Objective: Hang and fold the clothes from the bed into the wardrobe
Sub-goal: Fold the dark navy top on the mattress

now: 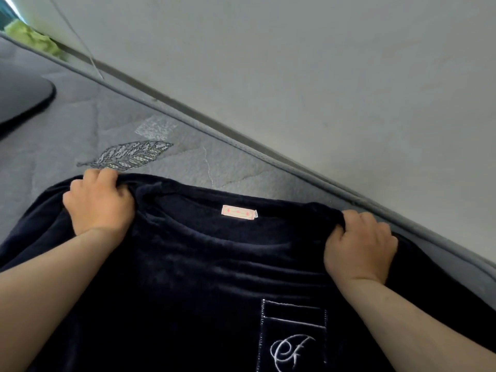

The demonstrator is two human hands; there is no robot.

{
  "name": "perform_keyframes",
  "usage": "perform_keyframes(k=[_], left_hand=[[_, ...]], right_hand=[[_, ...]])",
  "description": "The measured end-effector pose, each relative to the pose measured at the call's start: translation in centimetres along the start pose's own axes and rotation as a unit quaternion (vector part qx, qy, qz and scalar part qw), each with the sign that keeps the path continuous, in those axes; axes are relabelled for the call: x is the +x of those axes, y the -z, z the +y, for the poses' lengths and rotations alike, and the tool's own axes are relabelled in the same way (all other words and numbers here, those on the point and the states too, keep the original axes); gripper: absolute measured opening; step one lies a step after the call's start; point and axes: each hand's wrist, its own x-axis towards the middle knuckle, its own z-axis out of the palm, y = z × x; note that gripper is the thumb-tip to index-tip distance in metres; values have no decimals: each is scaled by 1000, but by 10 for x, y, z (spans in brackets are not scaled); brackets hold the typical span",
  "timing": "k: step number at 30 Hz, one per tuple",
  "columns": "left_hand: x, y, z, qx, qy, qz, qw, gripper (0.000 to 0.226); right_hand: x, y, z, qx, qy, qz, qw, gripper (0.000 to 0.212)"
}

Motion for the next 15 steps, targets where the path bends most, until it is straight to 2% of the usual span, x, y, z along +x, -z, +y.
perform_keyframes(k=[5, 8, 12, 15], left_hand=[[25, -3, 6, -1, -46, -4, 999, 28], [38, -8, 11, -9, -64, -8, 998, 34], [44, -12, 7, -23, -58, -9, 998, 24], [46, -12, 6, -36, -50, -5, 998, 25]], right_hand=[[11, 2, -4, -20, -3, -25, 999, 8], [13, -1, -5, -36, -13, -40, 998, 10], [11, -1, -6, -33, -9, -17, 999, 18], [9, 5, -11, -36, -10, -10, 999, 23]])
